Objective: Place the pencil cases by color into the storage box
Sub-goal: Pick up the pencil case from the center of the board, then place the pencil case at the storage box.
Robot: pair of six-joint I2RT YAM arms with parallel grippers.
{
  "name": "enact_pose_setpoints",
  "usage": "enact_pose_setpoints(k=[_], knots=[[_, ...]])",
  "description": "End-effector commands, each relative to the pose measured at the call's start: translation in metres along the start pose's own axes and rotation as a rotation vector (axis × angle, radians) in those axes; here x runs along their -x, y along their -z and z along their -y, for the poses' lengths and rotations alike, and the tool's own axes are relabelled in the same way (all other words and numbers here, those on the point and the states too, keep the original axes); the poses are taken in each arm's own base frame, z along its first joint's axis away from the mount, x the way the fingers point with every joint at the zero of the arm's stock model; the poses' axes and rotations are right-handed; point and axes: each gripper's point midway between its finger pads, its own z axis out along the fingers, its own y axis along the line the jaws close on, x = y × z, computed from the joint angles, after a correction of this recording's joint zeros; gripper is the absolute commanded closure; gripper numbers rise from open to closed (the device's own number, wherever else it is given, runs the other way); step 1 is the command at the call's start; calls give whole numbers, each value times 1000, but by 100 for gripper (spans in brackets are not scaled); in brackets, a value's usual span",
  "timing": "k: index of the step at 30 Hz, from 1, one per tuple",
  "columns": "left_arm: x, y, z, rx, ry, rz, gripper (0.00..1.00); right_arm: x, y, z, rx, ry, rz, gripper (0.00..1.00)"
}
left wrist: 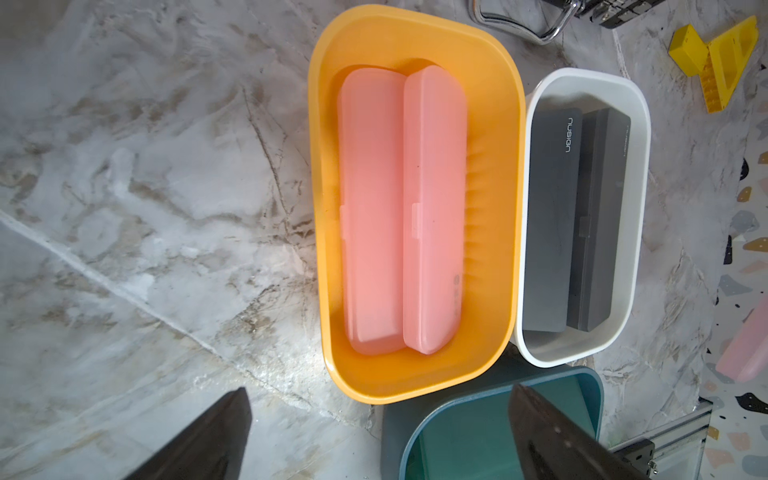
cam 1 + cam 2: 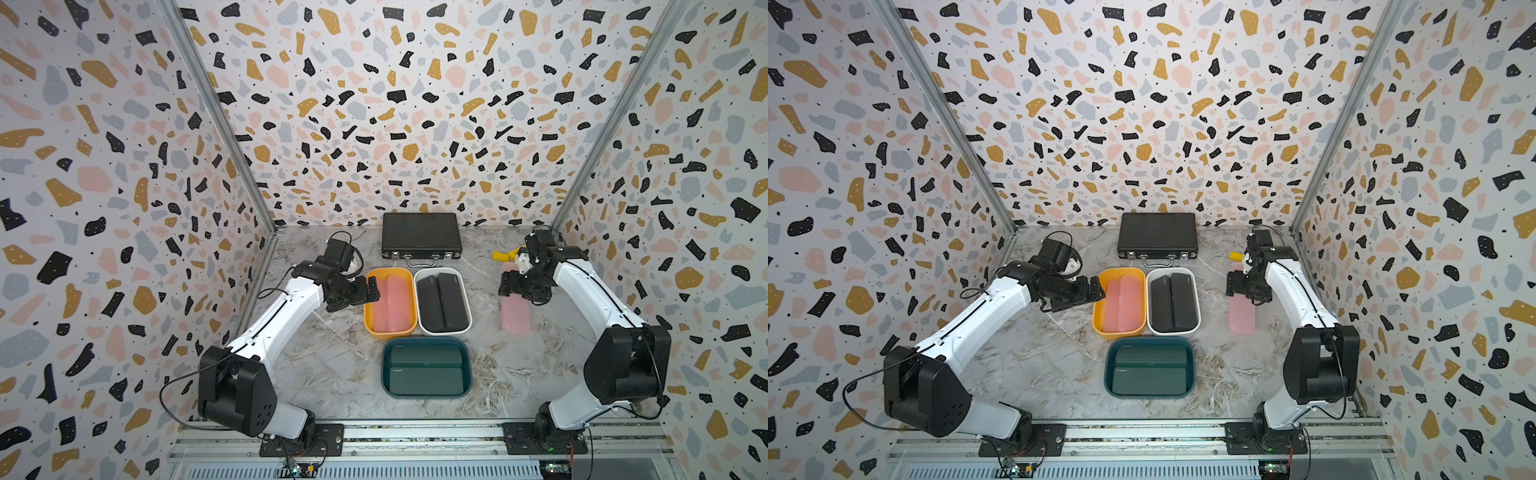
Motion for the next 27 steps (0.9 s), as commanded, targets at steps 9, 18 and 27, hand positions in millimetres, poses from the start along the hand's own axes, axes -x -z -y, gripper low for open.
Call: enact_pose_setpoints(k=[9, 18, 27], knots=[[12, 36, -24, -14, 80, 134, 0, 4, 24, -99, 55, 76, 96, 33], [12, 52, -35, 21, 125, 188, 0, 7, 25, -169, 110, 143, 136, 33], [10, 61, -45, 69, 155, 213, 0, 5, 18, -240, 173, 202, 152, 34]])
